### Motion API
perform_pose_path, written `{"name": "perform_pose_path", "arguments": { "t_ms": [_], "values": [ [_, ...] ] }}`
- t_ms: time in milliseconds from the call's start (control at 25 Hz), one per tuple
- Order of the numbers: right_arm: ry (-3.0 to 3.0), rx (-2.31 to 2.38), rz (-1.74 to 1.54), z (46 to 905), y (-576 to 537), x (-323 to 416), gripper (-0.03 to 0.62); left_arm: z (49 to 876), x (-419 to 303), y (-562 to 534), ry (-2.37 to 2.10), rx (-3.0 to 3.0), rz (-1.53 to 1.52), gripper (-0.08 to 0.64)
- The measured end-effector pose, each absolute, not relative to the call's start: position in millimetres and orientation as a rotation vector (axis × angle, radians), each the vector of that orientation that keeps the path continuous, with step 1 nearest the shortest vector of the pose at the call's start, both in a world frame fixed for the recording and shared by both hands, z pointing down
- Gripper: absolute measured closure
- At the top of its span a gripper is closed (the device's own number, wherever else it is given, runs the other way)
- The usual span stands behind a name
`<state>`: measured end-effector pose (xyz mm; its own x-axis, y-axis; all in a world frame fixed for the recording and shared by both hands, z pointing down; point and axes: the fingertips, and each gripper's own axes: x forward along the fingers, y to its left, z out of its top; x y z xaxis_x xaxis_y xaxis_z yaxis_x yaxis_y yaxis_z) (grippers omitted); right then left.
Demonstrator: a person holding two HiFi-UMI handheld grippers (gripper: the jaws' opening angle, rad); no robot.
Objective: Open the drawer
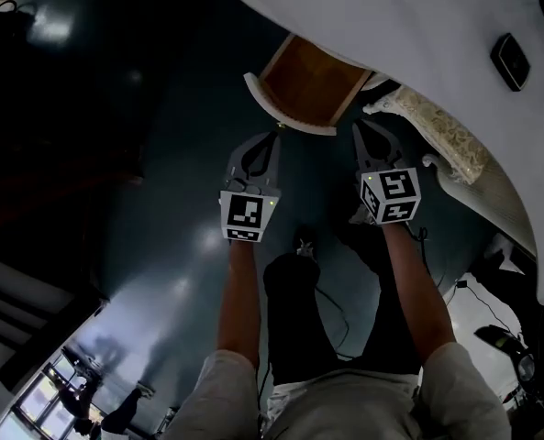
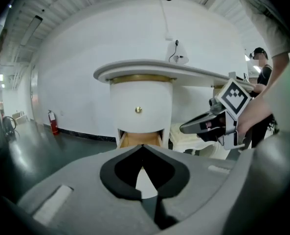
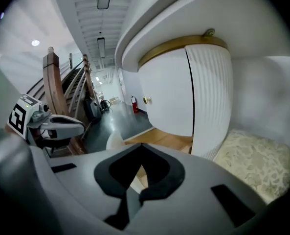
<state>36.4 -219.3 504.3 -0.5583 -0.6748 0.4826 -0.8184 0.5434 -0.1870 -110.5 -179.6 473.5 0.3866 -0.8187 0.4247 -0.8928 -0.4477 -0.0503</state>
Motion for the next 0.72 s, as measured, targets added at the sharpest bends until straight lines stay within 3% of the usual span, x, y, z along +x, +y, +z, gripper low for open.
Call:
{"name": "perform_pose_path", "arguments": {
  "t_ms": [320, 720],
  "values": [
    [-2.388, 1.286, 0.760, 398.9, -171.3, 51.3, 0.578, 331.5, -82.9, -157.5, -1.533, 2.446, 0.562, 0.549],
    [-2.281, 1.380, 0.850, 327.3, -100.8, 70.8, 0.577, 247.0, -83.3, -84.0, -1.608, 2.319, 0.584, 0.549]
  ]
}}
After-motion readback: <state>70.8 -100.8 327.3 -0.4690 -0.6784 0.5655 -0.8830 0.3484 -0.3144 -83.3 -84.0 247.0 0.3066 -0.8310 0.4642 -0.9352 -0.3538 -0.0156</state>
